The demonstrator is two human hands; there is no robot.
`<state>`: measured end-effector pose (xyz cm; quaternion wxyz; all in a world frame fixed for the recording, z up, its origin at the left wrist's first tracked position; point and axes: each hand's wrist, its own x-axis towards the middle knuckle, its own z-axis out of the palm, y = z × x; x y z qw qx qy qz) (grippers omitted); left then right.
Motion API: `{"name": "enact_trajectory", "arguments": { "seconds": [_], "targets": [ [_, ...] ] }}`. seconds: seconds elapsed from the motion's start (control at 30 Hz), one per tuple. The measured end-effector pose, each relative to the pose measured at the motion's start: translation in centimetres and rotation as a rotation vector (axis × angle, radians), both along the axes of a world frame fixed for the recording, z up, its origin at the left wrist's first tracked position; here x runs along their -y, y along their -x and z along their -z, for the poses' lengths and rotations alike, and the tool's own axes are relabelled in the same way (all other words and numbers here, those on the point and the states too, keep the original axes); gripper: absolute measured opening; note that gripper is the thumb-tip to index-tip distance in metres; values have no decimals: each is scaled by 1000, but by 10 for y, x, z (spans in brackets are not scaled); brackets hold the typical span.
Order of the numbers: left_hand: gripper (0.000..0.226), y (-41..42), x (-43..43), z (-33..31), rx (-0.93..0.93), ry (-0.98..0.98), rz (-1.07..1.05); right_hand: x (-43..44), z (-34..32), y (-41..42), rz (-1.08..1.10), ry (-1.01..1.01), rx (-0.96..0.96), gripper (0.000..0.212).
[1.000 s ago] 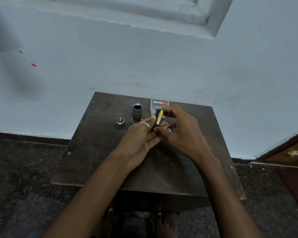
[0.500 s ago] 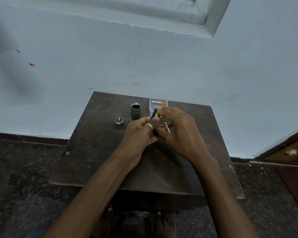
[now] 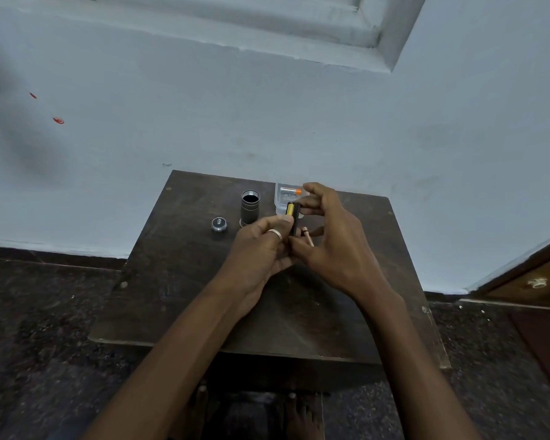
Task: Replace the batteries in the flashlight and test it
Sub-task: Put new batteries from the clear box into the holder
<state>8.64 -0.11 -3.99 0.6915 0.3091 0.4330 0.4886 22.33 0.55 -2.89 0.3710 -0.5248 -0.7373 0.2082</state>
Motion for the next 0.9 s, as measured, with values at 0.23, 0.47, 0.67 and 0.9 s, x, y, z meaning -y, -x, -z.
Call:
{"name": "enact_trajectory", "arguments": {
  "seconds": [0.23,0.47,0.67,0.9],
  "targets": [
    [29,-2,-1,-1,28,25,-4,-1,1,1,-9,10,13,80],
    [32,-2,-3,0,59,62,-24,-4,2,0,-18,53,23,79],
    [28,-2,-4,0,121,114,-56,-11,-8,-8,46,123,-62,45],
    [27,-2,-4,0,133,193,-80,-78,-6,8,164,23,296,25]
  ]
}}
